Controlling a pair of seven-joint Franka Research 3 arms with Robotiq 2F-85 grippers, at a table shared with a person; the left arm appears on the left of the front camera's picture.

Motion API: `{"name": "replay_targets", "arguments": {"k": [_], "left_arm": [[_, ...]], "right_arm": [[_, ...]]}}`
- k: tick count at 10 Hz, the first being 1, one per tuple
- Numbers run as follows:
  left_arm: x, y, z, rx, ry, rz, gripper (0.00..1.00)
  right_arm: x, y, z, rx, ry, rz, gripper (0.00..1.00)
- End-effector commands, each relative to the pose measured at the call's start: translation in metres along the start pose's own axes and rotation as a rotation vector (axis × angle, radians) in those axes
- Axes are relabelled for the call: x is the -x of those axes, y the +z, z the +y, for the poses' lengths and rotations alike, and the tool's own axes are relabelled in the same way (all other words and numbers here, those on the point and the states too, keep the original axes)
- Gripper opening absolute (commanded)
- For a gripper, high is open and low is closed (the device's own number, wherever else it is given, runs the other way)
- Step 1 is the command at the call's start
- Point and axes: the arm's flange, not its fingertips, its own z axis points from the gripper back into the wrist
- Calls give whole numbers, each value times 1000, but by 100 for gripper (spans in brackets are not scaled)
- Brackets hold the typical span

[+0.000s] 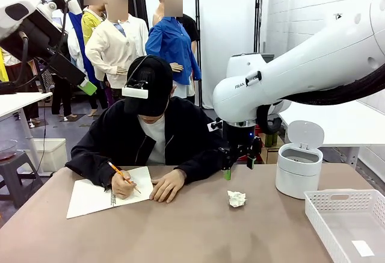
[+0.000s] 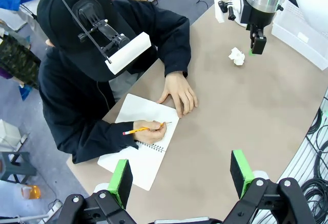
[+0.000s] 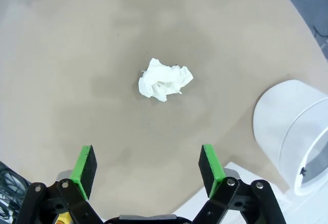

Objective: Sort the paper based on its condition.
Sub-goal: If a person hands you a paper, place it in the Organizing basket , and if it's crumpled, put it in the Trash can.

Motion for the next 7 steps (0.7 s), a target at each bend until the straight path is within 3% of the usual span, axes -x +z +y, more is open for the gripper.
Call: {"name": "replay_targets", "arguments": {"k": [1, 4, 7], "left_arm": [[1, 1, 0, 0, 1, 3, 100], [1, 1, 0, 0, 1, 3, 100], [1, 1, 0, 0, 1, 3, 100]], "right_arm": [[-8, -8, -5, -5, 13, 1, 100], [-24, -48, -8, 23, -22, 51, 100], [-27, -79, -15, 62, -74, 26, 100]]}}
